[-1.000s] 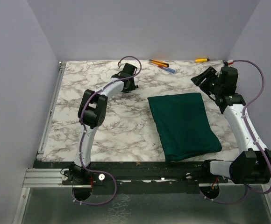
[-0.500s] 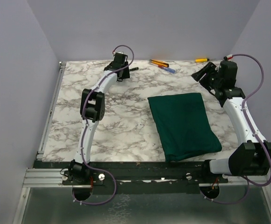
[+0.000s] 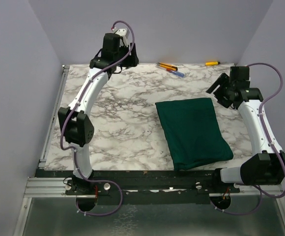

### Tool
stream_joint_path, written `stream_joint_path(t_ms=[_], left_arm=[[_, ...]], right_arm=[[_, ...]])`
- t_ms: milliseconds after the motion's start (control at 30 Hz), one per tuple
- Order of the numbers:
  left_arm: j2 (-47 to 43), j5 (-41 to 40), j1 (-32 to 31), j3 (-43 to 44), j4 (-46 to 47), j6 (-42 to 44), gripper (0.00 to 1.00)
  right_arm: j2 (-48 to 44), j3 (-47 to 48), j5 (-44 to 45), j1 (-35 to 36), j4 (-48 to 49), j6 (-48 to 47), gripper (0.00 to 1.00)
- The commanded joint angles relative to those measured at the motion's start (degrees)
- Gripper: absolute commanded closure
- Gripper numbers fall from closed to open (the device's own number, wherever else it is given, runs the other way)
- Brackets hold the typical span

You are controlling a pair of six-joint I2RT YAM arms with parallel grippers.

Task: Open and lay out the surgical kit
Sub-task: Move the distractor to the center of the board, then adjust the surgical kit at the center of the board.

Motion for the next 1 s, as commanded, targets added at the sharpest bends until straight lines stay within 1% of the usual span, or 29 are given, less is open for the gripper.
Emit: stream_joint_path(t_ms=[0, 67, 100, 267, 367, 467, 533, 633, 767, 867, 967], left_arm=[[-4.83, 8.09, -2.75, -4.18, -0.1, 3.0, 0.3], [-5.42, 8.08, -4.32, -5.0, -0.14, 3.28, 0.3], [-5.59, 7.72, -5.25, -5.48, -0.14, 3.37, 0.3], [-6.04, 5.4, -10.61, -8.93, -0.11, 2.76, 0.3], [-5.18, 4.24, -13.81, -10.29, -0.05, 1.86, 0.3], [-3.37, 5.2, -15.89, -10.26, -0.01, 1.34, 0.3], [-1.93, 7.67, -16.9, -9.77, 0.34, 2.33, 0.3], [0.95, 10.89, -18.1, -8.3, 0.46, 6.03, 0.3], [5.7, 15.71, -19.46, -5.39, 0.56, 9.2, 0.3], [9.56, 15.86, -20.8, -2.79, 0.65, 10.97, 0.3], [13.93, 14.16, -22.05, 1.44, 0.74, 12.17, 0.3]], right_arm=[[-2.63, -1.77, 4.3, 0.32, -15.5, 5.25, 0.24], [-4.19, -4.34, 5.76, 0.32, -18.88, 9.1, 0.19], [-4.8, -5.65, 6.09, 0.32, -20.52, 10.86, 0.19], [-5.23, -9.97, 5.29, 0.32, -28.09, 16.5, 0.17], [-5.13, -11.64, 4.15, 0.32, -29.86, 18.59, 0.17], [-5.16, -12.84, 3.41, -0.05, -31.07, 20.1, 0.17], [-4.91, -13.6, 3.76, -0.56, -32.53, 20.99, 0.16], [-4.86, -15.07, 4.59, -1.34, -34.42, 22.1, 0.16], [-4.73, -16.12, 4.52, -2.4, -34.79, 22.49, 0.16], [-4.29, -15.72, 3.78, -2.58, -33.51, 21.85, 0.16], [-4.15, -15.64, 2.8, -2.53, -31.93, 20.85, 0.16]])
